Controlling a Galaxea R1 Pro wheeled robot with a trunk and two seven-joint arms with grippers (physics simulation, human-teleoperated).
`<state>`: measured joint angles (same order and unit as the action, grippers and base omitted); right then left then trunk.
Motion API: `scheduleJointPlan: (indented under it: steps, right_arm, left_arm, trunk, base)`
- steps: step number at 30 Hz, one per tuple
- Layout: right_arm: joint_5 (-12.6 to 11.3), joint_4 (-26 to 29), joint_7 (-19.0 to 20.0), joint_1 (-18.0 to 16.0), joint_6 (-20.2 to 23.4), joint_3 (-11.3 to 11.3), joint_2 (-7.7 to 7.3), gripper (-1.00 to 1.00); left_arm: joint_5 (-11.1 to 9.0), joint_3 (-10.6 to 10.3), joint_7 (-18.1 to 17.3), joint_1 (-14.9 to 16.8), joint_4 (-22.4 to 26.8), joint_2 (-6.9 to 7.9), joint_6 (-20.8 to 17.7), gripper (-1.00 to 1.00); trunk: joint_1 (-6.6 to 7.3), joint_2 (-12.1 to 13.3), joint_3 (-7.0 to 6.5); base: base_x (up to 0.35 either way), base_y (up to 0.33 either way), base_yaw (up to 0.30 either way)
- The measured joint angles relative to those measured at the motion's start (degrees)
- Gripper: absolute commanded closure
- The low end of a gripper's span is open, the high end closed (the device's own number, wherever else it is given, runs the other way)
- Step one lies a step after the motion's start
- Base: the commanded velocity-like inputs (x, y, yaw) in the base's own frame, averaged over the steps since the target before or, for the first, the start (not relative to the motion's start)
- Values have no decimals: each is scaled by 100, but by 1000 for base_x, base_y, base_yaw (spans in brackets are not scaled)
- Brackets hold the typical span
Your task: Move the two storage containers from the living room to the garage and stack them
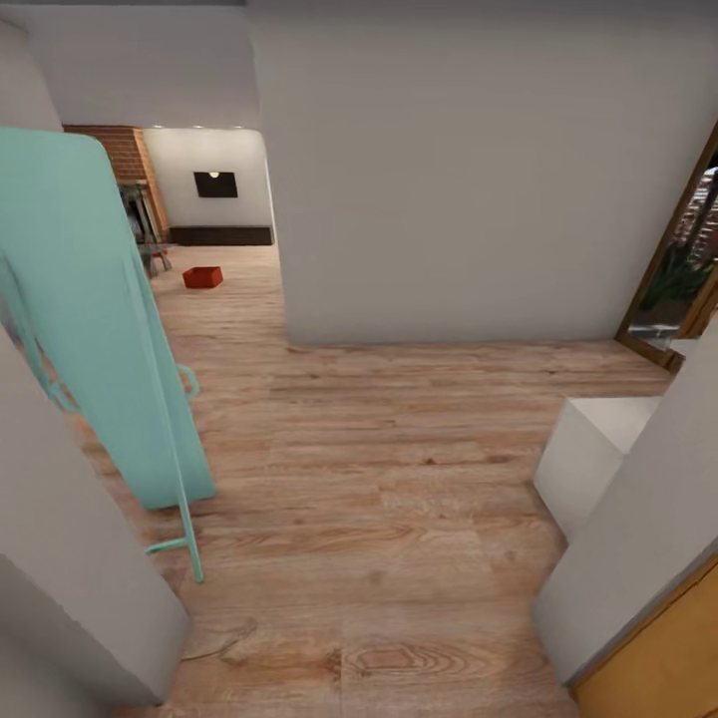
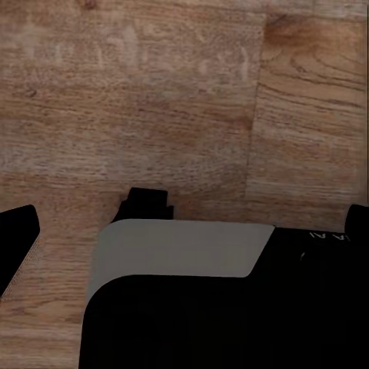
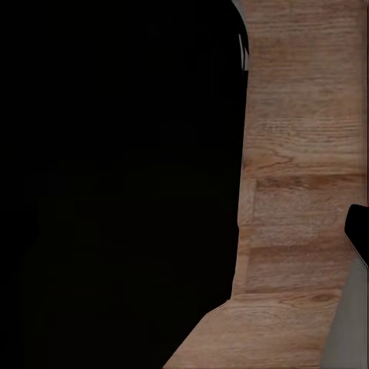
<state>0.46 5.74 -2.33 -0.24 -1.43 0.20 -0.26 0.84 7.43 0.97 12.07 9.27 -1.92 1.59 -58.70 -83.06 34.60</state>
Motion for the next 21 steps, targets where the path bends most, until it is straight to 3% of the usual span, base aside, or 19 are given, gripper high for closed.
scheduleJointPlan:
  steps: [21]
  right_arm:
    - [2,0,0,0,0,4,-6,-100]
  left_arm:
    - [3,0,0,-4,0,-14,0,-100]
  trunk:
    - [0,0,0]
  base:
    - [309,0,0]
